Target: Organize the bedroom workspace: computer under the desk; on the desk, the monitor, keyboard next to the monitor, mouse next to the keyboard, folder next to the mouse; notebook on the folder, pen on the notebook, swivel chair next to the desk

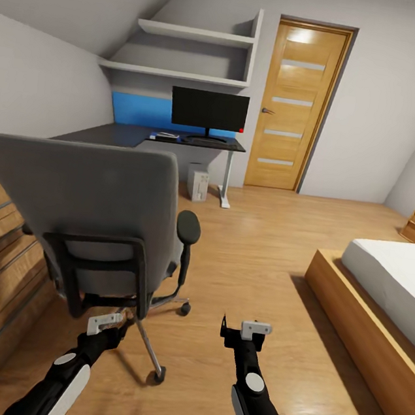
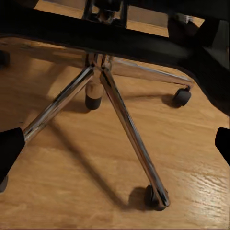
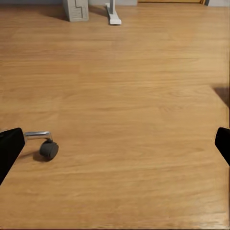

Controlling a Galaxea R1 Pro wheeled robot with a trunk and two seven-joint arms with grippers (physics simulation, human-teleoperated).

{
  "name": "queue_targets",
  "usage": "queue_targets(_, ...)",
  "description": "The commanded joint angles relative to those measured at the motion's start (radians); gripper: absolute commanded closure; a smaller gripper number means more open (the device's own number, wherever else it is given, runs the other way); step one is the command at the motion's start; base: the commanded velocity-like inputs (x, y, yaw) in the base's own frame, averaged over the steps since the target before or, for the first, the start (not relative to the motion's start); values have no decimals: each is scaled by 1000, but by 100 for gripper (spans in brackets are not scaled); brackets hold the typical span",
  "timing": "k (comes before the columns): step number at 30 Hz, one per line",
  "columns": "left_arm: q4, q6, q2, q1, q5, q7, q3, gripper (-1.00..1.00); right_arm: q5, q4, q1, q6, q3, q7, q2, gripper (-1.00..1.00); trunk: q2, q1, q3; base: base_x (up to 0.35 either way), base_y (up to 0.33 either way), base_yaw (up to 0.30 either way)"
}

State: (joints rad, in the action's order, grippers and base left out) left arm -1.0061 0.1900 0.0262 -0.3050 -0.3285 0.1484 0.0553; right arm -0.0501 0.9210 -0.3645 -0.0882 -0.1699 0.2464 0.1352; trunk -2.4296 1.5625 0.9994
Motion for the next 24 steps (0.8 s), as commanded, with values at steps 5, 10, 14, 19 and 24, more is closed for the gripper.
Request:
queue_targets(5, -2, 3, 1, 0, -11, 10, 5, -100, -5, -1, -1, -1, -2, 7, 0, -100, 0, -1, 1, -308, 0, 0)
queue_targets(10, -2, 3, 1, 0, -11, 10, 3, -100, -6, -2, -1, -1, -2, 7, 1, -100, 0, -1, 1, -132, 15, 0)
queue_targets(14, -2, 3, 3, 0, -11, 10, 2, -100, -6, -11, -1, -1, -3, 6, 1, -100, 0, -1, 1, -32, 171, 0)
queue_targets(19, -1, 3, 4, 0, -11, 10, 2, -100, -5, -17, -1, -1, -3, 5, 1, -100, 0, -1, 1, -9, 208, 0)
queue_targets(24, -1, 3, 6, 0, -11, 11, 2, -100, -5, -18, -1, -1, -3, 5, 1, -100, 0, -1, 1, -2, 65, 0)
